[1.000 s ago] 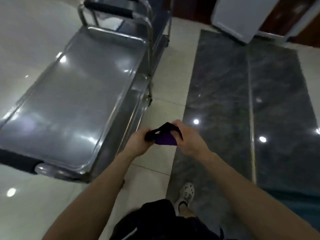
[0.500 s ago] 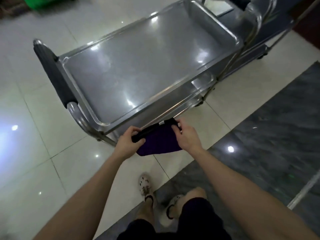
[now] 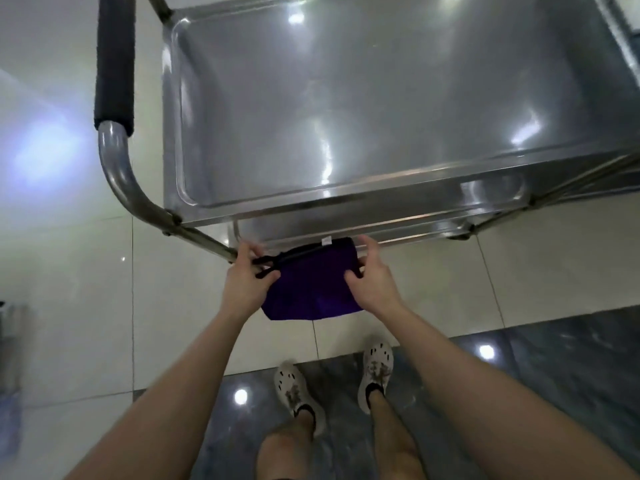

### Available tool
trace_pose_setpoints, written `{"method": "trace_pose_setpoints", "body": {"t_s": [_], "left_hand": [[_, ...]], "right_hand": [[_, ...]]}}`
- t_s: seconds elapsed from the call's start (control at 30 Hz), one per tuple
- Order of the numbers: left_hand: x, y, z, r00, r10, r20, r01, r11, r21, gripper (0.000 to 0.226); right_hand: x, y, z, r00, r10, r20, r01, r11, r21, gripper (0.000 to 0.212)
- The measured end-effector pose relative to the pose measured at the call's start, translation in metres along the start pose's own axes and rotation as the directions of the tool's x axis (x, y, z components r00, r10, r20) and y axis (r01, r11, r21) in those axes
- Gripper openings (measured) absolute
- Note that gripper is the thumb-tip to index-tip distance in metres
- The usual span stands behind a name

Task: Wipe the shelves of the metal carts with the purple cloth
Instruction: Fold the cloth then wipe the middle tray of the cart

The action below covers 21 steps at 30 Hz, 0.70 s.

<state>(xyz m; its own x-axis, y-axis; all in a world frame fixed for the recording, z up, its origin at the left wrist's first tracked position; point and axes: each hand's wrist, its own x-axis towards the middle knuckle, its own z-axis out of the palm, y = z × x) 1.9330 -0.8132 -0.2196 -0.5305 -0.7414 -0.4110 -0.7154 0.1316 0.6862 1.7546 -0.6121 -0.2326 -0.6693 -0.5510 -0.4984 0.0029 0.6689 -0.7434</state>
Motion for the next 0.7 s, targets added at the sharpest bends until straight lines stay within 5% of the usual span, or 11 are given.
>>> {"method": "trace_pose_setpoints", "body": {"t_s": [0.3,0.4,0.5,0.6,0.7], "left_hand": [[0.102,-0.007,0.016,0.999,0.042,-0.034,-0.035,0.984,0.175,0.014],[0.140,-0.017,0.021,0.996,0.068,-0.056,-0.054,0.972,0.230,0.040],[0.139,-0.048,0.036,0.993,0.108,-0.046,-0.093,0.965,0.243,0.045],[0.111,-0.094,0.056,0.970,0.048,-0.237,-0.036,0.998,0.053,0.016],[0.089,-0.144,0.065,0.865,-0.094,-0.492,0.081,0.996,-0.048,0.040]], "right_hand": [[0.082,-0.001,0.022,0.983,-0.186,-0.010,0.182,0.972,-0.149,0.023],[0.129,-0.008,0.031,0.971,-0.224,0.079,0.236,0.945,-0.226,0.030],[0.158,0.010,0.051,0.963,-0.146,0.227,0.252,0.786,-0.564,0.048],[0.160,0.032,0.080,0.937,-0.292,0.191,0.342,0.655,-0.674,0.049],[0.160,0.039,0.111,0.855,-0.495,0.154,0.457,0.582,-0.672,0.048]]}}
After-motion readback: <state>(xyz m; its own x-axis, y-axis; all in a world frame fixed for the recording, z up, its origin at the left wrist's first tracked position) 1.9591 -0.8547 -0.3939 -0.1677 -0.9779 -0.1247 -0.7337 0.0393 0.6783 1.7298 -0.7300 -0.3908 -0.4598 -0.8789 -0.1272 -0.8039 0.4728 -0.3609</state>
